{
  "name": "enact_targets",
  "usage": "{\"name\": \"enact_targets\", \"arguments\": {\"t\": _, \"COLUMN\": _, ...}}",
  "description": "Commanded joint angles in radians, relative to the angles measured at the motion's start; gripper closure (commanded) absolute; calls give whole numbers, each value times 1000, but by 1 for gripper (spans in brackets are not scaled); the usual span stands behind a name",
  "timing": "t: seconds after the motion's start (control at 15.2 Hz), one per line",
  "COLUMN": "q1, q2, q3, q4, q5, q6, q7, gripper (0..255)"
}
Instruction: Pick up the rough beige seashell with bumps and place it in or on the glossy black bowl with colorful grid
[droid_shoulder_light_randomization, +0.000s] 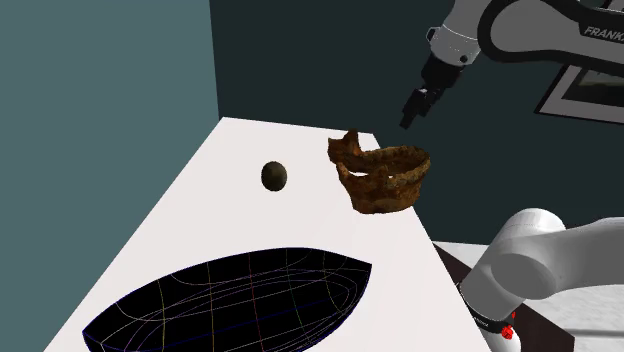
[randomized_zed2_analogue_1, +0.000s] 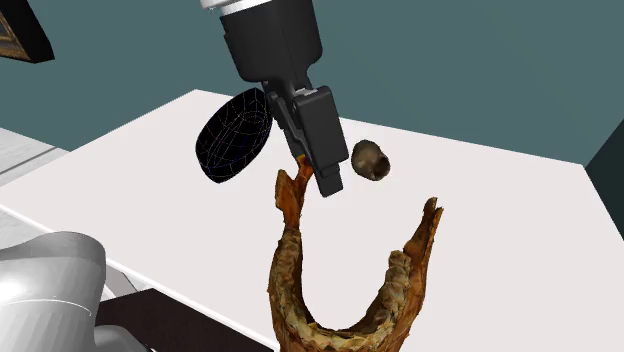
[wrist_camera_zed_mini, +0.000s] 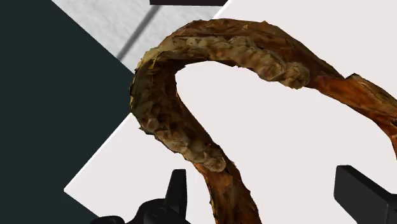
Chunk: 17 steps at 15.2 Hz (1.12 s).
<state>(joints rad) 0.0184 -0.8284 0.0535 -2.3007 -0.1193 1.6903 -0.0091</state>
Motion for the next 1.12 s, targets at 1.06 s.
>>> {"name": "enact_targets", "arguments": {"t": 1.06, "q1": 20, "q2": 469, "q3": 208, "q4": 155, "q5": 105, "q6": 250, "q7": 321, "gripper": 0}}
